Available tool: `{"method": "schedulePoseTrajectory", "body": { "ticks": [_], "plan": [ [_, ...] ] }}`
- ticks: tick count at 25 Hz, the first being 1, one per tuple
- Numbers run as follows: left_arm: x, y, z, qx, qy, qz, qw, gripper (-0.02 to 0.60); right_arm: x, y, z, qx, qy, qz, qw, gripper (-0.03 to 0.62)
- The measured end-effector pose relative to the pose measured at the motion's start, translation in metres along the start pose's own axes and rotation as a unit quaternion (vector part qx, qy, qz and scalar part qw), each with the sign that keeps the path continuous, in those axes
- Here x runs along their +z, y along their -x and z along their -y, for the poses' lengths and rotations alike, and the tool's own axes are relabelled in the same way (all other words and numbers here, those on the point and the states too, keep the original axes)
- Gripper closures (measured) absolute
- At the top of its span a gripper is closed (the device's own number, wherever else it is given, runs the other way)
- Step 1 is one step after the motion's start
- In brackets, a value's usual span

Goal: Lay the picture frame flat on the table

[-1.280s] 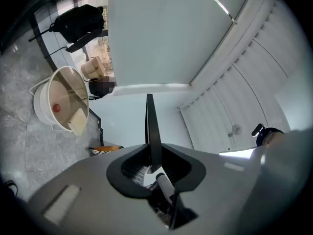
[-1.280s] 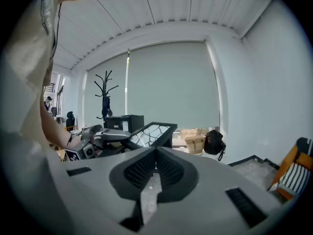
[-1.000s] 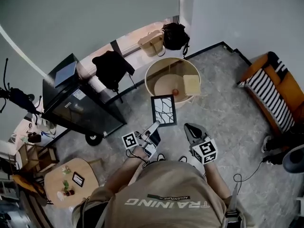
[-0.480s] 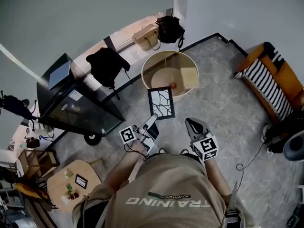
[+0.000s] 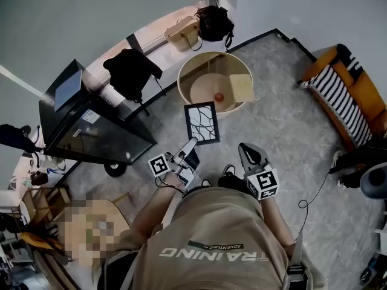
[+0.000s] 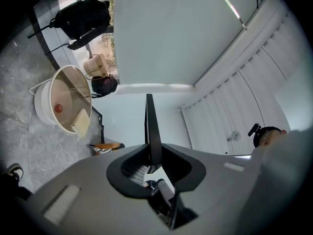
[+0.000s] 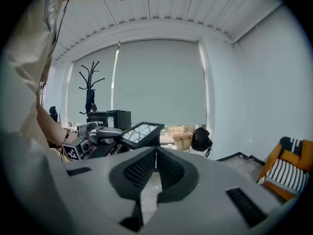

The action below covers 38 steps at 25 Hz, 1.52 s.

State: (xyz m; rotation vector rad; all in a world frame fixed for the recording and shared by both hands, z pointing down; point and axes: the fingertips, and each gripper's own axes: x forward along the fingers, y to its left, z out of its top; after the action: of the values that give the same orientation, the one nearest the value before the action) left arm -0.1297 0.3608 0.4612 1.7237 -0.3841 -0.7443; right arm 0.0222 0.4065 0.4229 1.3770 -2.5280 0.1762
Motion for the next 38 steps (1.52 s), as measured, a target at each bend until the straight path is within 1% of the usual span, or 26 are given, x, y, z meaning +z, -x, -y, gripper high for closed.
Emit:
{"method": "schedulePoseTrajectory", "body": {
  "ticks": [3,6,10,13,17,22,26,29,31,33,35,38],
  "plan": [
    [0.002,-0.007,-0.004,0.000,0.002,0.005,1.0000,0.506,-0.002,-0.012,0.006,0.021,-0.010,-0.003,1.000,0.586],
    [0.005,-0.021,-0.008,0.001,-0.006,0.000,1.0000,0.506,-0.004,-0.032,0.017,0.045,-0.006,-0.001,0.999,0.586],
    [0.012,-0.041,-0.018,0.009,-0.002,0.003,1.0000,0.506,0.001,-0.059,0.039,0.057,-0.007,0.004,0.998,0.586],
    [0.022,-0.062,-0.026,0.013,-0.008,0.010,0.9998,0.506,0.011,-0.076,0.061,0.068,0.000,0.012,0.998,0.586],
    [0.034,-0.090,-0.031,0.017,-0.015,0.018,0.9996,0.506,0.015,-0.086,0.088,0.078,-0.005,0.003,0.997,0.586],
    [0.043,-0.112,-0.032,0.018,-0.026,0.017,0.9993,0.506,0.015,-0.096,0.112,0.081,0.001,0.030,0.996,0.586],
    [0.051,-0.132,-0.037,0.019,-0.030,0.030,0.9989,0.506,0.010,-0.107,0.128,0.102,0.002,0.009,0.995,0.586],
    [0.051,-0.144,-0.045,0.022,-0.031,0.035,0.9987,0.506,0.009,-0.116,0.140,0.117,0.005,0.011,0.993,0.586],
    [0.050,-0.147,-0.054,0.028,-0.026,0.036,0.9986,0.506,0.005,-0.121,0.146,0.117,0.004,0.009,0.993,0.586],
    [0.053,-0.148,-0.064,0.036,-0.012,0.039,0.9985,0.506,0.006,-0.127,0.150,0.109,0.000,0.016,0.994,0.586],
    [0.059,-0.145,-0.071,0.042,-0.001,0.039,0.9984,0.506,0.004,-0.133,0.150,0.104,-0.008,0.014,0.994,0.586],
    [0.075,-0.144,-0.079,0.050,0.001,0.028,0.9984,0.506,0.004,-0.147,0.148,0.099,-0.015,0.003,0.995,0.586]
  ]
}}
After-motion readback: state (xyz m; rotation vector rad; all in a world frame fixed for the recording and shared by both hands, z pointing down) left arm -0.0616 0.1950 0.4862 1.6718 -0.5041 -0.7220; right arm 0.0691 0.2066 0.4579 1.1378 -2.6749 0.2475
